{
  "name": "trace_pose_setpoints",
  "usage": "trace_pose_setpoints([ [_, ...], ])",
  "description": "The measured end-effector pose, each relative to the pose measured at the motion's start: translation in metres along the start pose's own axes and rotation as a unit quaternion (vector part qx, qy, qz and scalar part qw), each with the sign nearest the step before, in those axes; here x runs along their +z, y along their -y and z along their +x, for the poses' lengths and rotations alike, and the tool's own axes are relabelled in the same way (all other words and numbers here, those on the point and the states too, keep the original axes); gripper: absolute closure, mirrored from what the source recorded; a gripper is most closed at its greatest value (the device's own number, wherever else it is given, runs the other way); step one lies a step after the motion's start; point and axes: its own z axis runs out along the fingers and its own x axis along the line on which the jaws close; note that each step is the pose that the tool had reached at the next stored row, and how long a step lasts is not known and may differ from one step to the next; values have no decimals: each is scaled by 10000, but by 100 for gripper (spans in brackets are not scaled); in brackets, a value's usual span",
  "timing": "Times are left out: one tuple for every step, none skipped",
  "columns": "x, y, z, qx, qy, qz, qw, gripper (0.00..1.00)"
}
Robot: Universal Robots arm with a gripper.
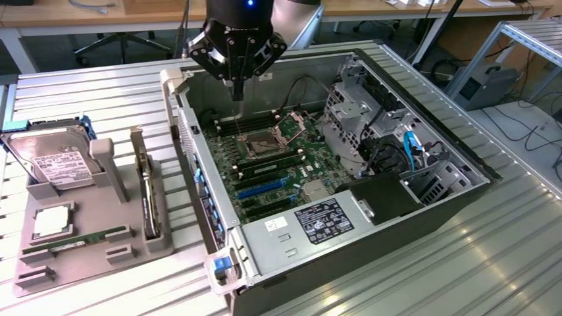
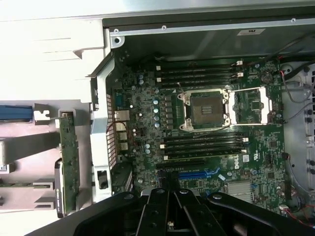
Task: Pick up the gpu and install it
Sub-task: 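Reach for the gpu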
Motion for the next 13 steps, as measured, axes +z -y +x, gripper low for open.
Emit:
trace_pose_setpoints([
  [0,0,2,0,0,0,10000,89],
  [0,0,5,0,0,0,10000,89],
  [0,1,6,0,0,0,10000,89],
  [0,1,9,0,0,0,10000,89],
  [0,1,12,0,0,0,10000,89],
  [0,1,13,0,0,0,10000,89],
  [0,1,18,0,0,0,10000,89],
  [0,2,20,0,0,0,10000,89],
  [0,2,21,0,0,0,10000,89],
  [-1,3,34,0,0,0,10000,89],
  [-1,3,46,0,0,0,10000,89],
  [-1,4,48,0,0,0,10000,89],
  [-1,4,49,0,0,0,10000,89],
])
